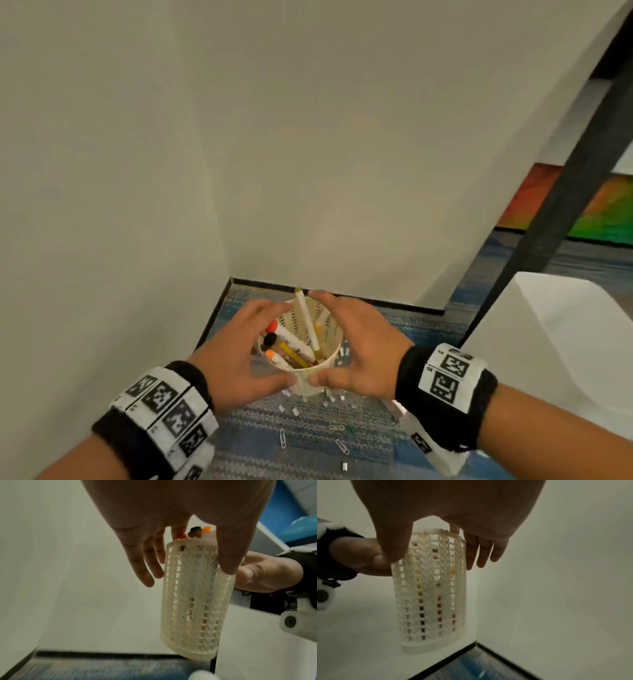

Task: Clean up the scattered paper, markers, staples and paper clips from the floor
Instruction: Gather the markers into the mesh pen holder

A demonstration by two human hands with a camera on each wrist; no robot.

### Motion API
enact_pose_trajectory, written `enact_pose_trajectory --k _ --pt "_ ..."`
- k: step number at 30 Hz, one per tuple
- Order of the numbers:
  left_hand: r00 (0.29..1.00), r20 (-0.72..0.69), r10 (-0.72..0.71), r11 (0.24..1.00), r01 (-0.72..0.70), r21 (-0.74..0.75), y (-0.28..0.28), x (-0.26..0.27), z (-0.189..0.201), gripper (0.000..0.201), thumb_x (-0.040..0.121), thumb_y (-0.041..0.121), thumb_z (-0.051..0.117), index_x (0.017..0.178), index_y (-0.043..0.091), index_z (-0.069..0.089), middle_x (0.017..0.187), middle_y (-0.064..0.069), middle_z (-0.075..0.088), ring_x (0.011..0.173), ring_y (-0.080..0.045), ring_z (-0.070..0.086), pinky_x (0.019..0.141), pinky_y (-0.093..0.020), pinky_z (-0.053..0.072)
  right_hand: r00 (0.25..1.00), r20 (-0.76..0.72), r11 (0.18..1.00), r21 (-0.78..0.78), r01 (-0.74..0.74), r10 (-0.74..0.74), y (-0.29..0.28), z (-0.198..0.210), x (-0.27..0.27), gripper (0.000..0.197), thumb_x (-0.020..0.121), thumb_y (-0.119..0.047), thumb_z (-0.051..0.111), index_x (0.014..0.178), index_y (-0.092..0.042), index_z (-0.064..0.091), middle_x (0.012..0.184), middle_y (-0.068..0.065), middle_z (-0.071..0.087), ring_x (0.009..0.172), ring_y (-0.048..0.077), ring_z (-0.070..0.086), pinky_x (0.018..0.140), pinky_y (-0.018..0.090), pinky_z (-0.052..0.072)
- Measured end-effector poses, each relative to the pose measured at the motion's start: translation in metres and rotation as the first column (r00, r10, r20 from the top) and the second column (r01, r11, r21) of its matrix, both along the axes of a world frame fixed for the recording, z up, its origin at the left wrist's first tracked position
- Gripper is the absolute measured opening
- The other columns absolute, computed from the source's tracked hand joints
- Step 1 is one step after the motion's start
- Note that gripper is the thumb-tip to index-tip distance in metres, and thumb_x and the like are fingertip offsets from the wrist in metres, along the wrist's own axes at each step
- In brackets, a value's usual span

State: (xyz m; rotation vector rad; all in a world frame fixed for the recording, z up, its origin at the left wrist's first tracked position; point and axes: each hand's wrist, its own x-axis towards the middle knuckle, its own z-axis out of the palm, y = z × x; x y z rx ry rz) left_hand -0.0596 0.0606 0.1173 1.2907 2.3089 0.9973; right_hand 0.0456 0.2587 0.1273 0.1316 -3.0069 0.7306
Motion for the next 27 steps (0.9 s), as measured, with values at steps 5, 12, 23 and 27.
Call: enact_pose_trajectory --k 5,12,23,27 --pt "0.999 -0.029 -0.022 0.985 0.026 0.171 0.046 0.007 0.113 0.078 0.065 0.038 0.076 0.113 0.060 0.019 0.117 0.025 0.042 0.103 0.002 0.053 0.087 -0.022 0.049 0.990 -0.091 0.994 -0.026 0.104 -0.105 0.039 0.119 0.022 0.064 0.072 -0.065 0.063 0.124 -0.036 0.037 0.126 -0.011 0.046 0.109 0.008 0.050 0.097 0.033 0.045" --pt "0.995 -0.096 0.035 0.904 0.009 0.426 0.116 0.032 0.240 0.055 0.076 0.035 0.065 0.104 0.052 0.021 0.120 0.021 0.041 0.094 -0.005 0.060 0.074 -0.020 0.050 0.871 -0.329 0.919 -0.278 0.280 -0.365 0.082 0.256 0.059 0.037 0.067 -0.054 0.074 0.082 -0.032 0.048 0.095 -0.009 0.064 0.088 0.009 0.063 0.081 0.036 0.055" --pt "0.960 -0.246 0.138 0.786 0.045 0.616 0.273 0.092 0.419 0.039 0.089 0.029 0.054 0.127 0.028 0.044 0.121 0.000 0.054 0.096 -0.017 0.061 0.083 -0.035 0.051 0.584 -0.617 0.837 -0.262 0.480 -0.528 0.201 0.428 0.128 0.041 0.072 -0.061 0.063 0.090 -0.024 0.062 0.089 -0.005 0.067 0.081 0.012 0.063 0.074 0.032 0.055" --pt "0.959 -0.267 0.095 0.793 0.089 0.602 0.338 0.103 0.467 0.040 0.090 0.036 0.048 0.129 0.031 0.044 0.118 0.000 0.054 0.101 -0.020 0.059 0.089 -0.047 0.051 0.495 -0.667 0.803 -0.281 0.526 -0.558 0.249 0.471 0.136 0.039 0.073 -0.059 0.064 0.093 -0.024 0.061 0.092 -0.002 0.068 0.082 0.015 0.066 0.075 0.035 0.058"
